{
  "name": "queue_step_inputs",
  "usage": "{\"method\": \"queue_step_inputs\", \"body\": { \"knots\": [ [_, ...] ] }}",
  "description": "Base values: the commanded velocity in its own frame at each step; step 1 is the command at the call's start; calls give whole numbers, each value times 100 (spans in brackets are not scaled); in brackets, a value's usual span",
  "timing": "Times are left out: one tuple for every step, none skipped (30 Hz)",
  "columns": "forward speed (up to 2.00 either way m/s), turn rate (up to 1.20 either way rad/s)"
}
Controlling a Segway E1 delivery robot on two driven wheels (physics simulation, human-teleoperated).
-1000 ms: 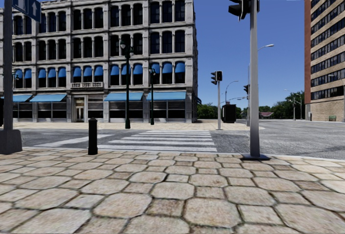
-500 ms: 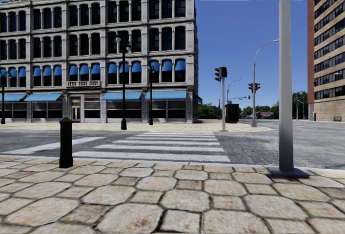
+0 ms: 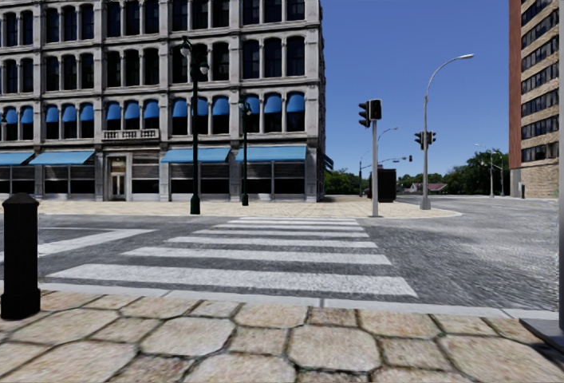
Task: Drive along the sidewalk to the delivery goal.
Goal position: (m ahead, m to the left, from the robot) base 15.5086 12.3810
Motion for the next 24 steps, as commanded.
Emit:
{"method": "queue_step_inputs", "body": {
  "knots": [
    [200, 0],
    [200, 0],
    [200, 0],
    [200, 0],
    [200, 0],
    [200, 0],
    [200, 0],
    [200, 0],
    [200, 0],
    [200, 0],
    [200, 0],
    [200, 0],
    [200, 0],
    [200, 0],
    [200, 0],
    [200, 0],
    [200, 0],
    [200, 0],
    [200, 0],
    [200, 0],
    [200, 0],
    [200, 0],
    [200, 0],
    [200, 0]
  ]
}}
